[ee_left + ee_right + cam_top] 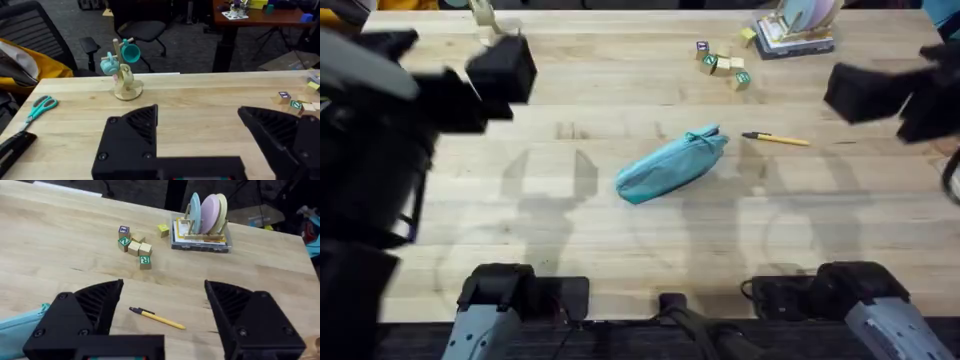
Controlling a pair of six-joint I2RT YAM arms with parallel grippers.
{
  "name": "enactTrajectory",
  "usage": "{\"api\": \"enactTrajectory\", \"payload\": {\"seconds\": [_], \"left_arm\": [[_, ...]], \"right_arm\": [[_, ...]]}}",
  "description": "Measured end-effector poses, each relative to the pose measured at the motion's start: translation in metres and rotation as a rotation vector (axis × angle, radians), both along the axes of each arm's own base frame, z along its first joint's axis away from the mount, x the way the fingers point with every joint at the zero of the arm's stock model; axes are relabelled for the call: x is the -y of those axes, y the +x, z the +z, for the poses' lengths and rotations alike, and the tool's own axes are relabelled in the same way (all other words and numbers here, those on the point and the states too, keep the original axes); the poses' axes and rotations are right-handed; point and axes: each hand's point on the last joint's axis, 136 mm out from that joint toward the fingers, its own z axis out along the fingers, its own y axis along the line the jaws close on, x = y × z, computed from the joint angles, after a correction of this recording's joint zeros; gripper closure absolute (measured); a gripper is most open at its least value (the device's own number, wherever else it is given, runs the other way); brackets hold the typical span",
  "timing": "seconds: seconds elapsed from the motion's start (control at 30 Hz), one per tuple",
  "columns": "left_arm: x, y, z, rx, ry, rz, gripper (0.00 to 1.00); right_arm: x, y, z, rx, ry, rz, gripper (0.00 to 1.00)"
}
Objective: Unzip the bag, pick up the pens from the table one at a time and place them inside, then zip the bag closed.
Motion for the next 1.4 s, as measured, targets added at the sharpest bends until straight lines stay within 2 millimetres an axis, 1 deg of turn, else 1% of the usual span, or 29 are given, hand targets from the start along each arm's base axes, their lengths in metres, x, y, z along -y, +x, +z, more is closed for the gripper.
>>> {"api": "enactTrajectory", "payload": {"seconds": [0.13,0.23,0.37,0.5,0.57,0.73,0.83,1.03,1.17,1.4], "left_arm": [[0.003,0.009,0.017,-0.047,-0.003,-0.018,0.007],[0.01,0.016,0.018,-0.113,-0.008,-0.054,0.008],[0.024,0.024,0.007,-0.23,0.004,-0.144,0.008],[0.049,0.03,-0.009,-0.334,0.04,-0.317,0.008],[0.062,0.029,-0.02,-0.377,0.061,-0.418,0.008],[0.089,0.019,-0.044,-0.457,0.111,-0.629,0.008],[0.105,0.01,-0.057,-0.495,0.154,-0.737,0.008],[0.137,-0.019,-0.086,-0.61,0.243,-0.953,0.008],[0.153,-0.032,-0.106,-0.692,0.282,-1.051,0.008],[0.172,-0.039,-0.131,-0.789,0.319,-1.146,0.008]], "right_arm": [[0.0,0.011,0.012,-0.045,-0.005,0.003,0.005],[0.0,0.018,0.015,-0.068,-0.005,0.006,0.005],[0.0,0.021,0.012,-0.087,-0.005,0.006,0.006],[0.0,0.021,0.012,-0.086,-0.005,0.006,0.005],[0.0,0.021,0.012,-0.086,-0.005,0.006,0.005],[0.0,0.021,0.012,-0.086,-0.005,0.006,0.005],[0.0,0.021,0.012,-0.086,-0.005,0.006,0.005],[0.0,0.021,0.012,-0.086,-0.005,0.006,0.005],[0.0,0.021,0.012,-0.086,-0.005,0.006,0.005],[0.0,0.021,0.012,-0.086,-0.005,0.006,0.005]]}}
